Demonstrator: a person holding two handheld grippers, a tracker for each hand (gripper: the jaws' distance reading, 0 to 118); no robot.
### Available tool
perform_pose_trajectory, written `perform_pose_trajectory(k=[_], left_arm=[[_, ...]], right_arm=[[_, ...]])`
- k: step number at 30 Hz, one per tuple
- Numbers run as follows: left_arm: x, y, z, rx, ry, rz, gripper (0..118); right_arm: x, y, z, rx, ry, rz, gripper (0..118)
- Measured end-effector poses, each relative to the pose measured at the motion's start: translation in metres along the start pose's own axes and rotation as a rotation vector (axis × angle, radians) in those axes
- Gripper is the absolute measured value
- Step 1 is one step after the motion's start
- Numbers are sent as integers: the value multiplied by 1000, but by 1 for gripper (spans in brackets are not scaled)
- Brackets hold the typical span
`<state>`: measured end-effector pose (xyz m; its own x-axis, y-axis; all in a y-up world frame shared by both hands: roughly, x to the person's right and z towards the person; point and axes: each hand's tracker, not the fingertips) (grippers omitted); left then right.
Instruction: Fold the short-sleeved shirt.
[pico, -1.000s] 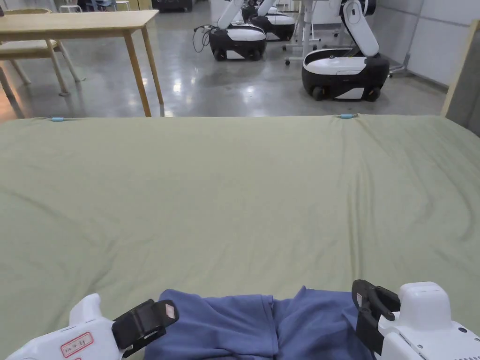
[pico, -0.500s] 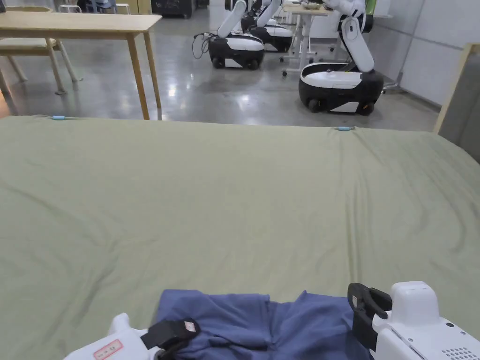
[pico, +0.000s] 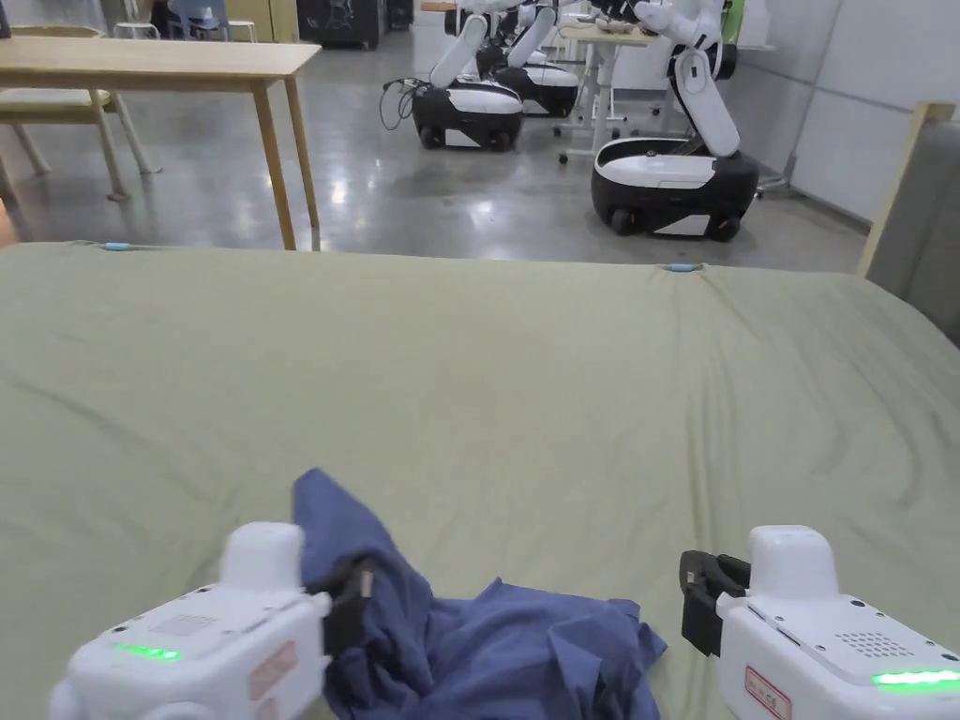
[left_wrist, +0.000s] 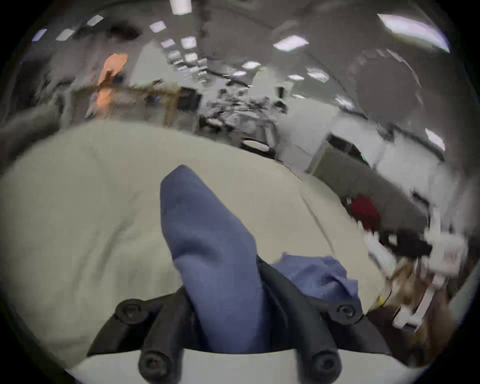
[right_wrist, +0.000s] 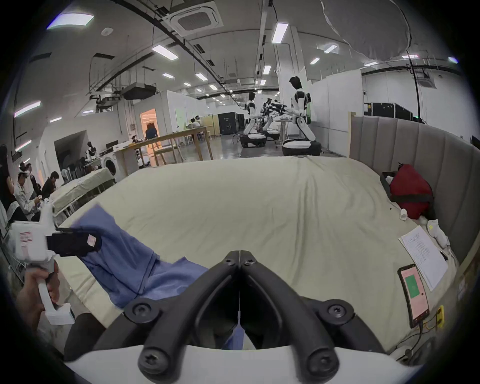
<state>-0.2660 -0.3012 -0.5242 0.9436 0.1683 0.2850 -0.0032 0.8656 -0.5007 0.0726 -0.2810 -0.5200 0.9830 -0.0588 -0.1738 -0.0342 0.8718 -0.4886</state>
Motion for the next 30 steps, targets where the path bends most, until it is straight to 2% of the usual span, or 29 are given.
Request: perform_pose_trajectory(k=[3,6,8,9,11,12,13,14,15,17,20,21,22,23,24,25,28,30], left_arm=[[80,4,-34,-88,3,-338,9],[143,-25,-73,-183,36,-566,9],[167,-49,-96,-253,96,-670,9],[171,-58,-104,-262,85,-679,9],[161,-58,-104,-250,83,-581,11],[154,-49,-99,-245,32,-474,24],[143,-35,-89,-245,-14,-345,48],[130,-20,-73,-232,-64,-186,82],[117,-7,-53,-170,-123,-61,106],[93,14,-29,-25,-211,100,107],[56,25,-36,-36,-144,319,110],[47,21,-50,-100,-120,415,109],[42,14,-64,-208,-185,490,100],[42,3,-75,-248,-252,518,74],[50,-5,-84,-260,-290,514,19],[64,-13,-92,-285,-295,480,7],[109,-40,-118,-405,-377,441,7],[131,-55,-130,-462,-326,393,6]], right_arm=[[5,2,-1,-14,-16,0,1],[12,2,0,-28,-35,8,1],[19,2,1,-45,-38,-14,1],[23,1,2,-50,-36,-24,1],[27,1,4,-58,-37,-22,1],[29,1,5,-62,-40,-15,1],[31,1,6,-63,-40,-7,1],[33,1,7,-61,-37,-4,1],[35,2,9,-60,-33,-3,1],[37,4,11,-58,-27,-4,1],[37,8,11,-60,-5,-18,1],[36,8,10,-64,-5,-19,1],[34,8,8,-72,-11,-16,1],[32,8,6,-80,-15,-13,1],[30,8,5,-85,-10,-14,1],[29,7,4,-85,-6,-17,1],[26,7,6,-80,12,-52,1],[21,6,8,-78,15,-50,1]])
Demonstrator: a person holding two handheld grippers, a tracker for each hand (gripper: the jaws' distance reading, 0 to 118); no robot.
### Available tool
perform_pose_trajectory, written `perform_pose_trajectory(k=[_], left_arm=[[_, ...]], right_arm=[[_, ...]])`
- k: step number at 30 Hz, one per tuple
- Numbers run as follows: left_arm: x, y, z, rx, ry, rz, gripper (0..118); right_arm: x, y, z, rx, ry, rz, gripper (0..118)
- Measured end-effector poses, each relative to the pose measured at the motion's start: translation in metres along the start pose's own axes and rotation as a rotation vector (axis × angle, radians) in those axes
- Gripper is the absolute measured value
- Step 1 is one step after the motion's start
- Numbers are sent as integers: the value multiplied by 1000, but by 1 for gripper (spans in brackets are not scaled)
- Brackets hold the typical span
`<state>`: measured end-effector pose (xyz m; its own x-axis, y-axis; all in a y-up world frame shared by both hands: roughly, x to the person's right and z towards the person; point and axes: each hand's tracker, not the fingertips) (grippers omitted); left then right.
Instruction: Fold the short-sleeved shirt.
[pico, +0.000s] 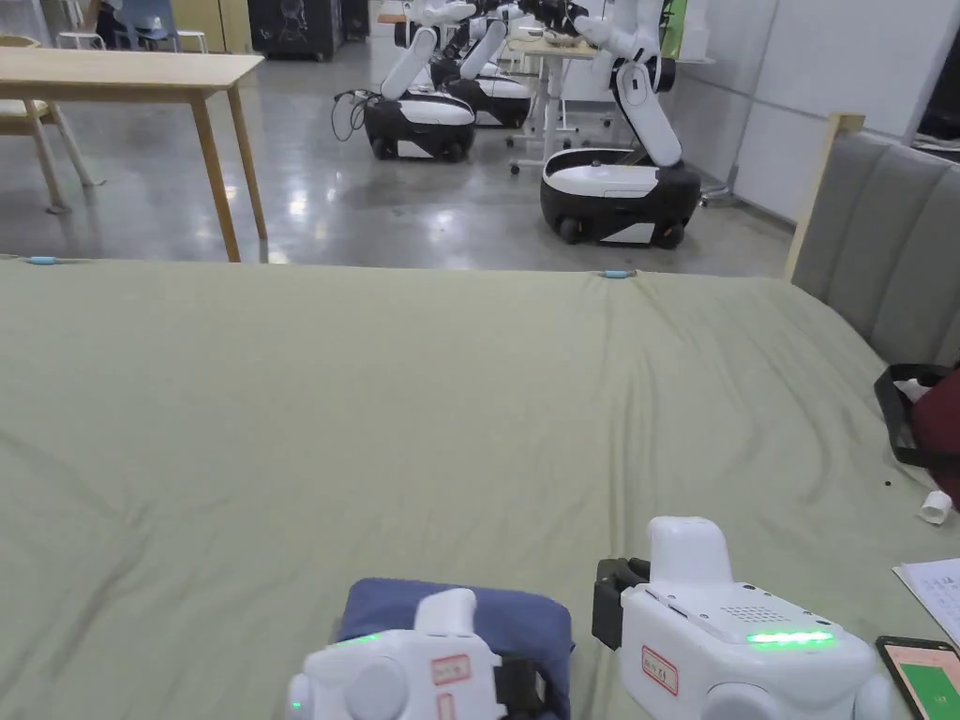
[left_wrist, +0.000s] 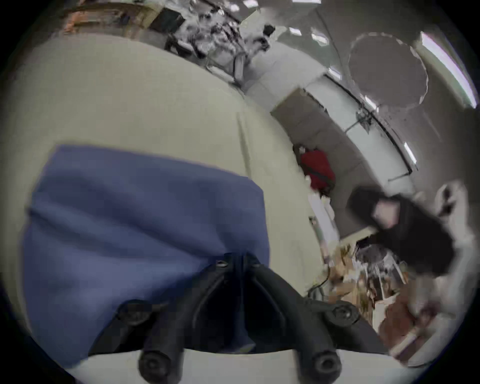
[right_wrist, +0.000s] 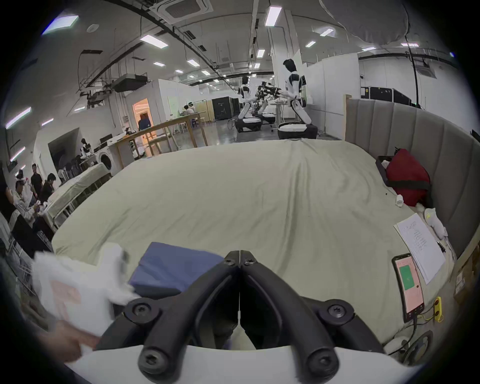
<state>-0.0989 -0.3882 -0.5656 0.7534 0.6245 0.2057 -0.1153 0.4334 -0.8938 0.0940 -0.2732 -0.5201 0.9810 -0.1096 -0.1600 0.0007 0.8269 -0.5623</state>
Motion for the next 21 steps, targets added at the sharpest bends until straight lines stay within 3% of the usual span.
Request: perform_pose_trajectory(k=[4,8,11,12,14,15,18,21], left_arm=[[-10,2,26,78,-48,66,6],[-25,9,95,207,14,-23,6],[-47,9,133,257,0,-6,9],[-56,11,141,260,8,3,28],[-75,10,147,258,33,25,93],[-85,8,150,270,32,55,115],[-115,11,141,258,-16,188,117],[-137,10,117,167,-67,276,117]], right_arm=[[-13,-6,-1,-14,58,-6,1],[-34,-19,-33,-93,183,-49,1],[-43,-32,-63,-164,195,-97,1],[-45,-36,-69,-189,183,-101,1],[-44,-44,-79,-242,117,-97,1],[-42,-48,-85,-279,87,-104,1],[-28,-53,-91,-304,116,-180,1],[-26,-50,-88,-304,111,-168,1]])
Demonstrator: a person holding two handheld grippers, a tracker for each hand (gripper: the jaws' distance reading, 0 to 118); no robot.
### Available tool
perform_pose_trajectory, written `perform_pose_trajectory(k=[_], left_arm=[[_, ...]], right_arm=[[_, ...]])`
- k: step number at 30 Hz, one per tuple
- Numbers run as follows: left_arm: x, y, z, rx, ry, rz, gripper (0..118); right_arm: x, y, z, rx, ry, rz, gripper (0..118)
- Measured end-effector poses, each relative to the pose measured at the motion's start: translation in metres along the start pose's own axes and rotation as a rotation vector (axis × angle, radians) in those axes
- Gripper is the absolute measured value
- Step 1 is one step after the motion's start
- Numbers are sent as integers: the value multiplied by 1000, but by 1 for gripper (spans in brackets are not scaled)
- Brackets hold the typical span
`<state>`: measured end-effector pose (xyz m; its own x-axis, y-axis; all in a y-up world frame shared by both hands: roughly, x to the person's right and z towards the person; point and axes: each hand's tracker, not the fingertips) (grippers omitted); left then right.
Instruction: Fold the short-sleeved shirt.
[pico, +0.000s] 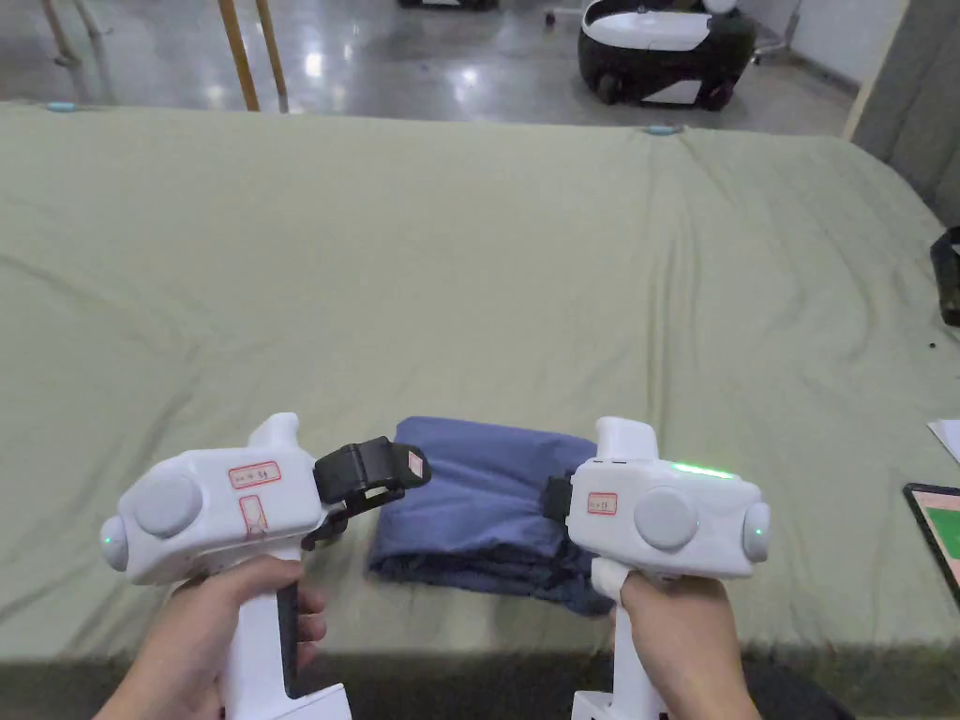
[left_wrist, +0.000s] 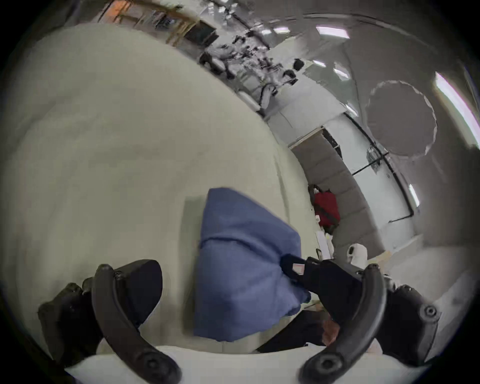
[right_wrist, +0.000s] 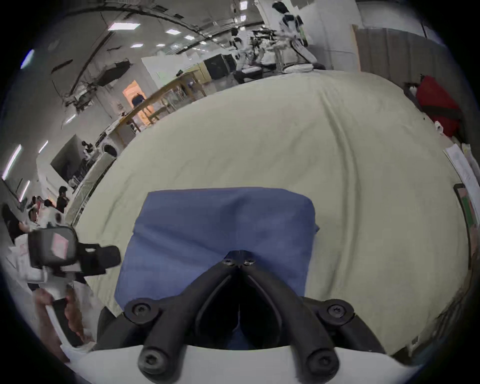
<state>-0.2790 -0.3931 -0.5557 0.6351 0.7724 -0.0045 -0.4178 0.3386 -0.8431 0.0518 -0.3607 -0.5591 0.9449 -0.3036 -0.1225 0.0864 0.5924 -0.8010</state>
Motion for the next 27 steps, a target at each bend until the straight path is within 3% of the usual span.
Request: perform_pose_trajectory(k=[5,7,8,9,10,13,17,22,27], left_arm=[[-4,-9,-37,-44,-156,33,116],[4,-10,-46,-9,-123,77,109],[10,-11,-51,-26,-133,63,96],[16,-13,-56,-43,-109,58,58],[16,-16,-61,-49,-75,71,32],[6,-19,-60,-58,-100,167,30],[-5,-2,-23,-42,-67,102,29],[-53,35,58,3,37,6,29],[-120,79,164,56,122,32,29]], right_arm=[[3,0,3,-2,2,15,1],[3,0,3,3,6,18,1],[2,0,4,9,9,23,1],[1,-1,6,19,7,29,1],[1,-1,7,28,6,35,1],[1,-1,13,52,17,38,1],[-18,0,31,132,46,105,1],[-66,2,33,185,96,156,1],[-131,5,16,155,162,251,1]])
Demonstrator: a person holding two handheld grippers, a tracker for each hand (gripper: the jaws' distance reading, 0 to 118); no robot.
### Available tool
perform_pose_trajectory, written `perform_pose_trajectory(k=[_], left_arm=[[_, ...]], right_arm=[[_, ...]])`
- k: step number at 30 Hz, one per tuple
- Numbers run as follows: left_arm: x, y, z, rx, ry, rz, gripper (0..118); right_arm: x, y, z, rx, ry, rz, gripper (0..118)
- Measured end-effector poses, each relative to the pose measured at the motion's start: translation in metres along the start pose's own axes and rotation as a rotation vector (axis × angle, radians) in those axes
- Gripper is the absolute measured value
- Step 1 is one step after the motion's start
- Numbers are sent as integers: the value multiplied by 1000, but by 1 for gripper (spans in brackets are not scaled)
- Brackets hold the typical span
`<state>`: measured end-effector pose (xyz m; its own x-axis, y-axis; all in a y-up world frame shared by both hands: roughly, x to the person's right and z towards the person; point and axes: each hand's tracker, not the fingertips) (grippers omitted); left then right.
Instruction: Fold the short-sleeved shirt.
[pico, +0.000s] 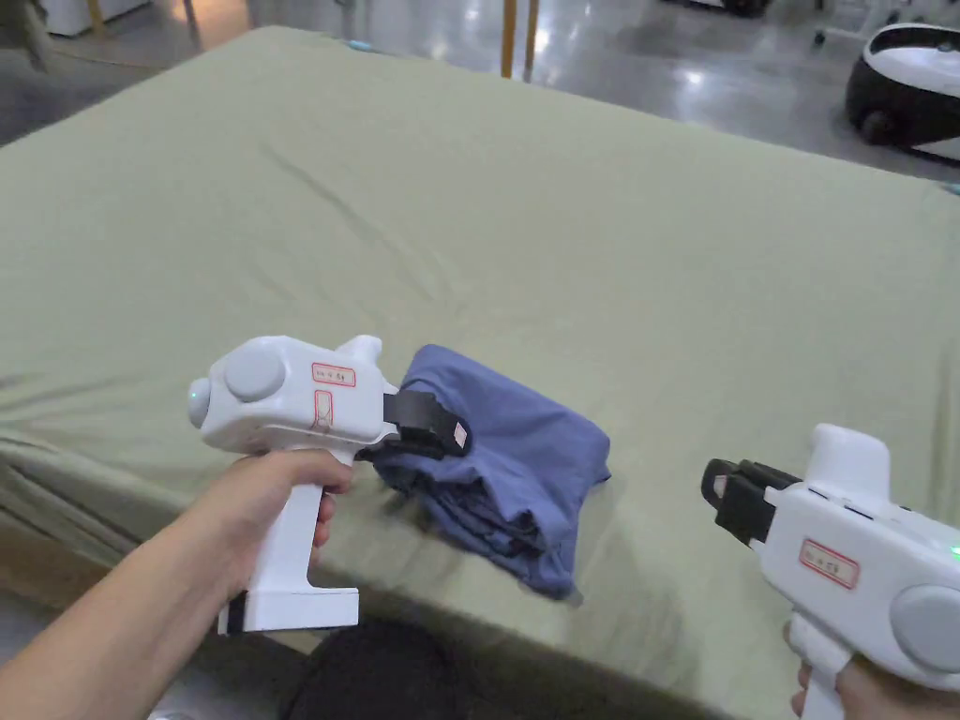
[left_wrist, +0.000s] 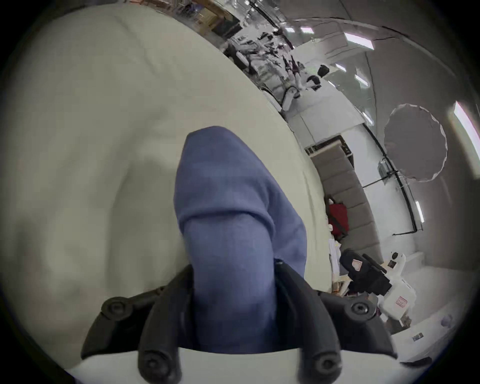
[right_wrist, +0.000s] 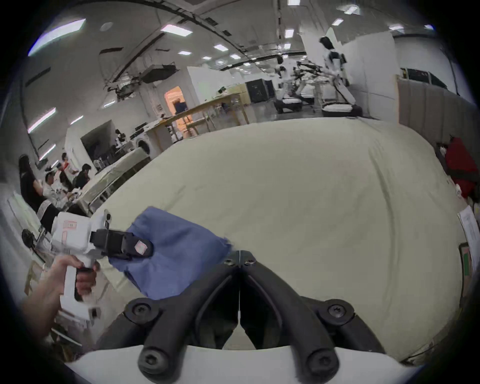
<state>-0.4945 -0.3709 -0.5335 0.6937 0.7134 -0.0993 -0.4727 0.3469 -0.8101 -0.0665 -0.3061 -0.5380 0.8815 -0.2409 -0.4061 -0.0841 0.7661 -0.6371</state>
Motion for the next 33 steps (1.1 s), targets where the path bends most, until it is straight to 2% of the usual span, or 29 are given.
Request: perform_pose_trajectory(k=[6,9,13,14,16,17,20,22,23,24,25,26,27,28,31,33], left_arm=[[-88,64,112,46,123,4,29],[-131,80,145,59,202,42,29],[-159,76,156,75,182,103,29],[-158,72,156,86,138,106,36],[-150,69,162,90,164,99,93],[-144,68,173,96,217,48,110],[-119,69,206,173,368,-56,113],[-99,65,218,213,402,-91,112],[-90,62,222,225,401,-77,111],[-83,64,221,230,421,-64,100],[-76,63,218,210,478,-48,78],[-65,62,209,189,571,-74,37],[-51,59,199,172,675,-135,0],[-41,59,190,173,682,-196,0],[25,41,154,286,587,-359,1],[83,13,123,403,575,-542,0]], right_arm=[[-50,4,-28,-20,71,38,1],[-57,5,-36,-45,80,58,1],[-56,2,-41,-65,64,72,1],[-52,1,-43,-66,66,66,1],[-49,1,-42,-66,72,61,1],[-48,1,-39,-66,66,65,1],[-41,4,-29,-52,50,79,1],[-35,7,-21,-38,44,76,1],[-33,8,-17,-25,33,75,1],[-30,10,-12,-12,19,74,1],[-27,11,-7,-4,14,69,1],[-25,13,2,4,8,64,1],[-22,14,9,13,-2,66,1],[-18,15,17,31,-19,80,1],[-3,18,43,70,-75,104,1],[12,20,58,115,-149,109,1]])
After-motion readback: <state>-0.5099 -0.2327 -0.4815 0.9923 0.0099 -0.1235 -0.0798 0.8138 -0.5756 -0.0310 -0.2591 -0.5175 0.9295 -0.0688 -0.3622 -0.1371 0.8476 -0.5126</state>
